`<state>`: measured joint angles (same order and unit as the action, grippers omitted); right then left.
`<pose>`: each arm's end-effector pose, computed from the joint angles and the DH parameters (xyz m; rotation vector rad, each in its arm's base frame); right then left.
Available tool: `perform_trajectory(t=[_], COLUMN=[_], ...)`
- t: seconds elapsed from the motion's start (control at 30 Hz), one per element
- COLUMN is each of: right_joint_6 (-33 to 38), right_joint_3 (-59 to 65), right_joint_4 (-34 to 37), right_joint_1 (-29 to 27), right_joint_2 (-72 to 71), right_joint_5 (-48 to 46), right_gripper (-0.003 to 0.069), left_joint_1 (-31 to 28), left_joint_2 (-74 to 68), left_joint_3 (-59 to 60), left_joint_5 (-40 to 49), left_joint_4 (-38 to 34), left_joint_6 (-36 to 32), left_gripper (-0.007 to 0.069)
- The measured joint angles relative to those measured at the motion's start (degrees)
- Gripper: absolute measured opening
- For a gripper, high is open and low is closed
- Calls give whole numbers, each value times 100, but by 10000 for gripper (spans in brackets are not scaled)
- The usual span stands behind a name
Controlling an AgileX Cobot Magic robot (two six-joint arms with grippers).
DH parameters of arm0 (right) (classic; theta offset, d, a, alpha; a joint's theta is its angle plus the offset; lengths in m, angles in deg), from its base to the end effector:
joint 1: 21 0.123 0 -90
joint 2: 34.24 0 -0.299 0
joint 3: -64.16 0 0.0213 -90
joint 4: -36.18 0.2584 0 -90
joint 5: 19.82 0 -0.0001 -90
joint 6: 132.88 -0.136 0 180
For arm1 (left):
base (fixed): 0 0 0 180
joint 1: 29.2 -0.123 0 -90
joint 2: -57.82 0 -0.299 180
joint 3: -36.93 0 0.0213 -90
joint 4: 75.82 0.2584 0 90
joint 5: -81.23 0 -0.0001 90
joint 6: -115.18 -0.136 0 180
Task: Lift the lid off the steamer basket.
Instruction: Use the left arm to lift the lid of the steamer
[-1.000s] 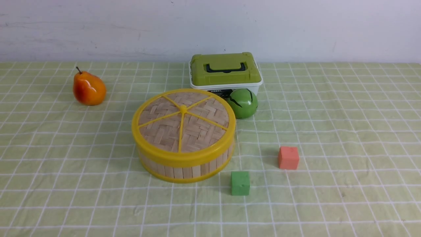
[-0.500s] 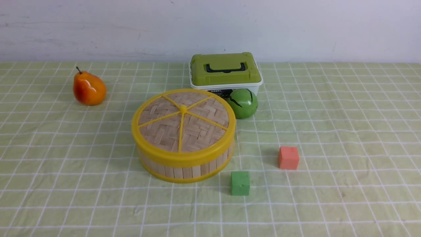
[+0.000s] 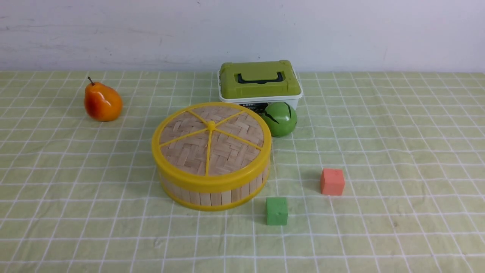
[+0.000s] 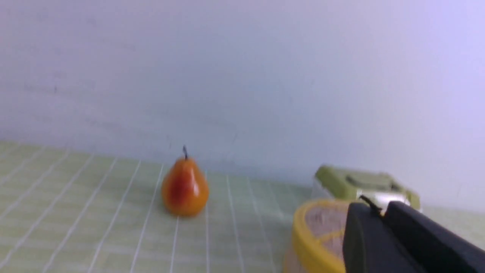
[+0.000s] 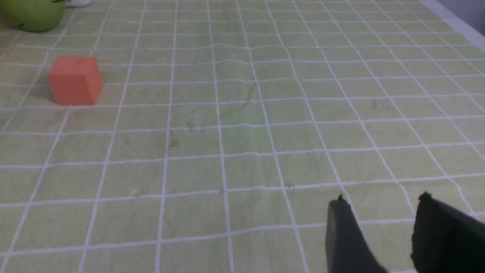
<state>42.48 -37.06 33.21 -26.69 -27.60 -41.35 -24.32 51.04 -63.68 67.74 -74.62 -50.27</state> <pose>0.0882 -0.0114 0.1598 0.1363 1.8616 -0.0638 0.0890 -0.0083 0.2372 -0.0902 1.2702 -0.2778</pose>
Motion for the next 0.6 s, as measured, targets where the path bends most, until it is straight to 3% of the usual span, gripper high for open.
perform_trajectory(t=[0.07,0.13,0.33,0.5,0.6], right_joint_6=[0,0,0,0,0], right_joint_3=[0,0,0,0,0], right_joint_4=[0,0,0,0,0], right_joint_1=[0,0,0,0,0], right_joint_2=[0,0,0,0,0], right_joint_5=[0,0,0,0,0], right_gripper=[242,242,242,242,242], left_joint_1=[0,0,0,0,0], left_joint_2=[0,0,0,-174,-1025], left_joint_3=[0,0,-69,-1258,-2730], left_joint_5=[-304,-991,-1652,-175,1131], left_joint_4=[0,-7,-372,-364,-341], left_joint_6=[30,335,1478,1493,1062], left_gripper=[66,71,70,-3,-13])
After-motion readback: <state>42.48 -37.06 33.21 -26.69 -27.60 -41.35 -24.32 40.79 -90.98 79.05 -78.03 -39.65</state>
